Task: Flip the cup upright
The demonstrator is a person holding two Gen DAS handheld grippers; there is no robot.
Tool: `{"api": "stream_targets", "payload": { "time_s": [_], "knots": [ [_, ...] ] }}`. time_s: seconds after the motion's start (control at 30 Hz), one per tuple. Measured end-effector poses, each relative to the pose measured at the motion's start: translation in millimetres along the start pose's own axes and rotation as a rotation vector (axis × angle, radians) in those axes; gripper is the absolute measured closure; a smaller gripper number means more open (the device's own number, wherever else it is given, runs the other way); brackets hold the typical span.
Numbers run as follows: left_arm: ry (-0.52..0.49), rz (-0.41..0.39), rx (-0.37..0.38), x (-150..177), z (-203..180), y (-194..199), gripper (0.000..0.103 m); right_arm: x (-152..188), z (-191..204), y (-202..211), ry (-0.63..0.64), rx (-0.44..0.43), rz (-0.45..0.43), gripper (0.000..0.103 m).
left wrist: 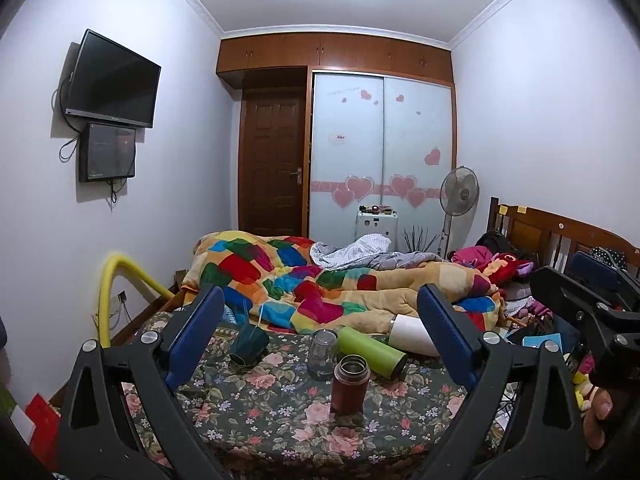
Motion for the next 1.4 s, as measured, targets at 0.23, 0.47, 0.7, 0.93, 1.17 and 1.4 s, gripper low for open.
{"api": "stream_targets", "payload": {
  "time_s": [0.23, 0.47, 0.7, 0.93, 1.17, 1.4],
  "knots": [
    [0.003, 0.010, -0.003, 3, 1, -4, 0.005, 6, 1, 3, 0.004, -0.006, 0.012, 0.000],
    [0.005, 0.014, -0.005, 4, 2, -5, 0.005, 6, 2, 0, 0.003, -0.011, 0.026, 0.000],
    [0.007, 0.021, -0.008, 7, 1, -9, 0.005, 6, 2, -1, 0.004, -0.013, 0.035, 0.000],
    [0.007, 0.021, -0.008, 7, 1, -9, 0.005, 6, 2, -3, 0.002, -0.014, 0.042, 0.000],
    [0.008, 0.021, -0.007, 7, 0, -9, 0.005, 7, 1, -3, 0.001, -0.015, 0.044, 0.000],
    [0.009, 0.021, -0.005, 7, -1, -11, 0.005, 7, 1, -3, 0.002, -0.014, 0.044, 0.000]
  ]
}}
Point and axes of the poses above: each gripper's, at about its wrist camera, not at the fingertips, and y roughly against the way its jaws point, z to its left, x to its underside, the point moved 10 cm from there along -y, roughly the way its jaws point, and after that the axes turned 11 degrees about y, right-handed, at the moved point
